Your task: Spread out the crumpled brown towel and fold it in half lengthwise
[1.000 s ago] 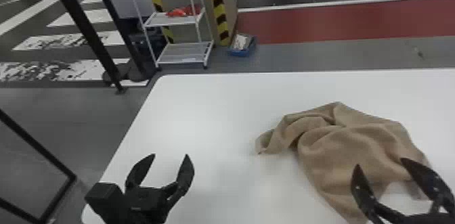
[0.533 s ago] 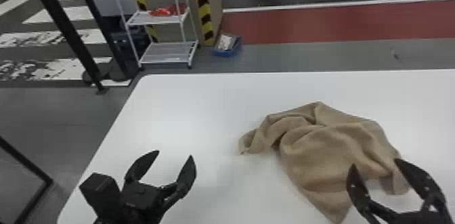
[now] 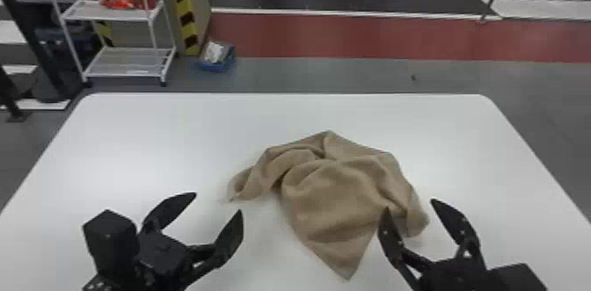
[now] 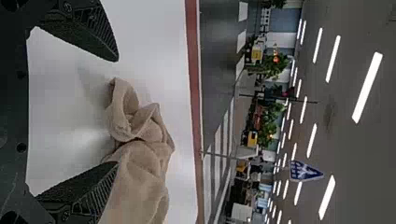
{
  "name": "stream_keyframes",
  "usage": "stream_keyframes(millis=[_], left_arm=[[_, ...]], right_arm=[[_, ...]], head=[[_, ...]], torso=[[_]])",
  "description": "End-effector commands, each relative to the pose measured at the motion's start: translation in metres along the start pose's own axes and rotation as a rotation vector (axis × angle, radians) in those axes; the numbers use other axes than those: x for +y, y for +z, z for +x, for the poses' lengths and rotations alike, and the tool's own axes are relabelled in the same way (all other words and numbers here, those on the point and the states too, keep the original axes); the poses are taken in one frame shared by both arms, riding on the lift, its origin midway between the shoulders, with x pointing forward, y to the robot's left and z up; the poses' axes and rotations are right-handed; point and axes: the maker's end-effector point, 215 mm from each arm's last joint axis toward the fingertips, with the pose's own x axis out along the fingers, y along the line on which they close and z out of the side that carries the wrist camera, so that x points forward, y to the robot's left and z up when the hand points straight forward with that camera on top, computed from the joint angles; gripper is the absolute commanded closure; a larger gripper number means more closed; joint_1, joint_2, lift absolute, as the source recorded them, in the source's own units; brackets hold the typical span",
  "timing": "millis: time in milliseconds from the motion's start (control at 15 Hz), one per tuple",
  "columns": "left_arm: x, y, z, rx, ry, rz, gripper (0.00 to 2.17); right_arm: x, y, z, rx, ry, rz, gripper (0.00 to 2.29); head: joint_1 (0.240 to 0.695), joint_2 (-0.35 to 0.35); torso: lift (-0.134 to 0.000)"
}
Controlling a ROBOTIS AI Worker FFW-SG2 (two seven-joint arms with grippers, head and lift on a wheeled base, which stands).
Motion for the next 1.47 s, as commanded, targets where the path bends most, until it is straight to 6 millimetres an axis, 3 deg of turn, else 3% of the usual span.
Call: stream_keyframes(millis=[0,267,400,533,800,933,1000,1133,1400], left_arm=[[-0.006,0.005,0.014,-0.002,-0.011,0.022,0.12],[-0.026,-0.010,0.030,0.052,-0.047,0.039,0.15],[-0.029,-0.022,0.035,0.098,-0.050,0.055,0.33],[-0.030,-0.019,0.036,0.094,-0.057,0.057,0.71],[-0.033,-0.019,0.036,0.104,-0.073,0.056,1.77],[-0.032,-0.018,0.037,0.103,-0.063,0.058,1.89],[-0.028,-0.017,0.037,0.105,-0.043,0.061,2.14],[-0.024,-0.011,0.036,0.101,-0.027,0.072,2.15],[-0.022,-0.001,0.034,0.087,-0.037,0.081,2.15]], right_arm=[[-0.006,-0.001,-0.001,0.004,-0.010,-0.003,0.24],[-0.009,-0.003,-0.001,0.009,-0.015,-0.004,0.24],[-0.014,-0.003,-0.002,0.008,-0.022,-0.003,0.24],[-0.017,-0.005,-0.004,0.013,-0.027,-0.004,0.24],[-0.019,-0.024,0.003,0.083,-0.023,-0.035,0.24],[-0.014,-0.029,0.008,0.093,-0.015,-0.036,0.24],[-0.010,-0.036,0.009,0.115,-0.005,-0.036,0.24],[-0.008,-0.044,0.010,0.138,-0.002,-0.044,0.24],[-0.033,-0.078,0.015,0.226,-0.043,-0.050,0.24]], head=[[0.695,-0.100],[0.695,-0.142],[0.695,-0.157],[0.695,-0.172],[0.695,-0.190],[0.695,-0.189],[0.695,-0.188],[0.695,-0.178],[0.695,-0.175]], torso=[[-0.124],[-0.124],[-0.124],[-0.124],[-0.124],[-0.124],[-0.124],[-0.124],[-0.124]])
